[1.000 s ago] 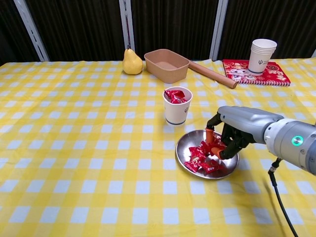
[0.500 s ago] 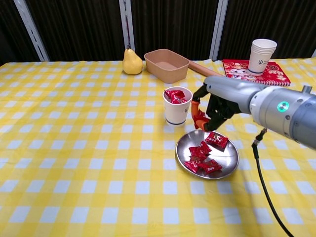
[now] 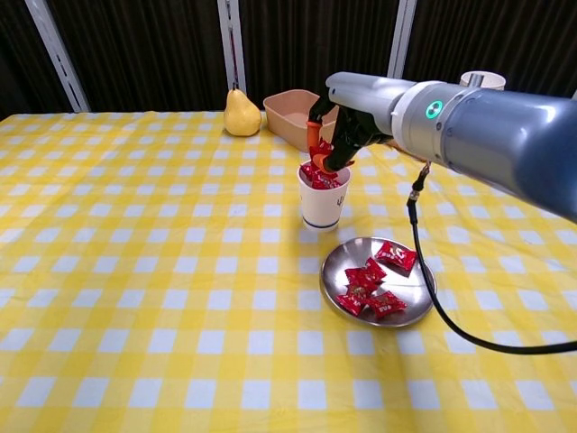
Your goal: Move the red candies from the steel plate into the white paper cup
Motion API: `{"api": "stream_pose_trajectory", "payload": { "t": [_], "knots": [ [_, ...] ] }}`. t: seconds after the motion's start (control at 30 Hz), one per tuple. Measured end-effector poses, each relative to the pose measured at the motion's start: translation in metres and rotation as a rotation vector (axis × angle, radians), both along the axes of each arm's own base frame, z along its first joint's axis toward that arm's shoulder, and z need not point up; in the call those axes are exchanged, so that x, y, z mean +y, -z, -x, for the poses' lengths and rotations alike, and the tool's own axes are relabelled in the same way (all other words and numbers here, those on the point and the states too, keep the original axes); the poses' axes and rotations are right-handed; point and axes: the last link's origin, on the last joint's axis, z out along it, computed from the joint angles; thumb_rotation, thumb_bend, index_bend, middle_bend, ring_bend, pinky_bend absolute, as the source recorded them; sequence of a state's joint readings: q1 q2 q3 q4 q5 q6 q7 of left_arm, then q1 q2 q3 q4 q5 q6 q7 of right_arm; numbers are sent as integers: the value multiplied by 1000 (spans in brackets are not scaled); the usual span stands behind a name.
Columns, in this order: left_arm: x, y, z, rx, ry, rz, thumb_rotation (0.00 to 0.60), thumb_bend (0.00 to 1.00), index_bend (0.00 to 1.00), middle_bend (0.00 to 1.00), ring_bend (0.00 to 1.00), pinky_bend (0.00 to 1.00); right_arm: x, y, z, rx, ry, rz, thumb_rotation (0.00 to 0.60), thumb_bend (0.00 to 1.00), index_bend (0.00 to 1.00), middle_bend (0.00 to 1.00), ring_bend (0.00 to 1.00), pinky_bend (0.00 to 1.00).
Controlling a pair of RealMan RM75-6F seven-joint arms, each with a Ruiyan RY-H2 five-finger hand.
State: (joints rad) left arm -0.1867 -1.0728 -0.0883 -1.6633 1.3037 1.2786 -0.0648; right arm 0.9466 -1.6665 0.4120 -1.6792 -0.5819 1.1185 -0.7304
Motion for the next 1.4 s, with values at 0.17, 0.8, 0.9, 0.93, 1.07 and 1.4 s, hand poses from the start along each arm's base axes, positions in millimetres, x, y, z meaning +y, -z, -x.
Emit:
{"api": "stream_pose_trajectory", "payload": {
  "t": [0.17,0.8,0.9,0.93,1.07,1.4],
  "knots": [
    [0,0,0,-5,-4,5,600,9,47,0,0,0,-10,3,-1,4,14,2,600,497,513,931,944,979],
    [1,0,0,-15,-13,10,600,9,47,0,0,0,-26,25,4,-15,27,4,600,497,404,931,944,979],
    [1,0,0,-15,-13,9,600,9,47,0,0,0,-25,24,5,-19,28,6,600,496,339,931,944,979],
    [1,-1,0,-14,-13,9,600,9,47,0,0,0,-25,24,5,-20,29,7,600,495,328,931,944,979],
    [1,0,0,-13,-10,9,600,9,47,0,0,0,-24,23,6,-21,30,9,600,495,306,931,944,979],
    [1,0,0,-15,-9,10,600,9,47,0,0,0,-18,17,7,-30,23,13,600,495,301,931,945,979]
  ]
}}
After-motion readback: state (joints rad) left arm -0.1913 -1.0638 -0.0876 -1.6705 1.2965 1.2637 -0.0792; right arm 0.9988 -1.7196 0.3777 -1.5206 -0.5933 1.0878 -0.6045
